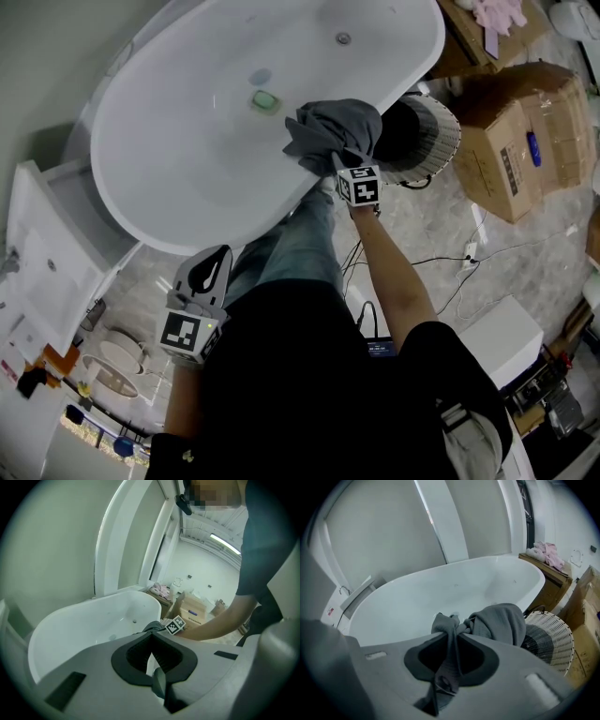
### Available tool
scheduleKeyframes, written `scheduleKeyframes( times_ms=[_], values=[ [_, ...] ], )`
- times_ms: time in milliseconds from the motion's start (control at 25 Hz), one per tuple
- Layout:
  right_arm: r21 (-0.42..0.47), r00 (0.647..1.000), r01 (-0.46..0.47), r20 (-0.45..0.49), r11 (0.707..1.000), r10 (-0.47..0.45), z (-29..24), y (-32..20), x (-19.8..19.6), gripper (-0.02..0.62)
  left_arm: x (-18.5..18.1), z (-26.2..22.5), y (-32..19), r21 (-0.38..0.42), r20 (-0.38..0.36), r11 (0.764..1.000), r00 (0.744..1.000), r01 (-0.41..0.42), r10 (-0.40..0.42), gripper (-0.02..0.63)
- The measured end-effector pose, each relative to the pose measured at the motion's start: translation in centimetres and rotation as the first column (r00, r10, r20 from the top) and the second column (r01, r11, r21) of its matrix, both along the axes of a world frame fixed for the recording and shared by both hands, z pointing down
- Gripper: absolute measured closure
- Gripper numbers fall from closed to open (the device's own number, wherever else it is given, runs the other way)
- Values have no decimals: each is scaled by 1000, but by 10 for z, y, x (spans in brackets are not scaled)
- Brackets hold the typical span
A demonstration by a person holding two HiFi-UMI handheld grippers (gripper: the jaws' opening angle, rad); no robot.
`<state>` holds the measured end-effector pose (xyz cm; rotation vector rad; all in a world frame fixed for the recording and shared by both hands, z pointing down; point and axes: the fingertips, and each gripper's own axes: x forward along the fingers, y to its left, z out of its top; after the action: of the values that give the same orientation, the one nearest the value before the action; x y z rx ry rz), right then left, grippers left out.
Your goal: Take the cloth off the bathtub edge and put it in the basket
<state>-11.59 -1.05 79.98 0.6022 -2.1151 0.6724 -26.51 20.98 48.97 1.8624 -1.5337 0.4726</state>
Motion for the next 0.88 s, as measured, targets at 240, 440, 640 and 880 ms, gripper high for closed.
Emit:
scheduleKeyframes(
  times_ms=[240, 440, 640, 880],
  values=[
    [31, 997, -42, 73, 999, 40, -38, -4, -7, 541, -4, -7, 4, 17, 3, 1000, 1000, -3, 3, 592],
    [61, 987, -74, 145, 995, 65, -86, -7, -7, 541, 0, -21, -5, 64, -6, 998, 1000, -16, 16, 592],
    [95, 972, -102, 220, 990, 79, -150, -5, -6, 541, 4, -42, -16, 108, 2, 994, 999, -34, 34, 592],
    [144, 951, -135, 298, 980, 87, -229, -10, 0, 541, 7, -67, -35, 182, 13, 982, 998, -55, 54, 592]
  ],
)
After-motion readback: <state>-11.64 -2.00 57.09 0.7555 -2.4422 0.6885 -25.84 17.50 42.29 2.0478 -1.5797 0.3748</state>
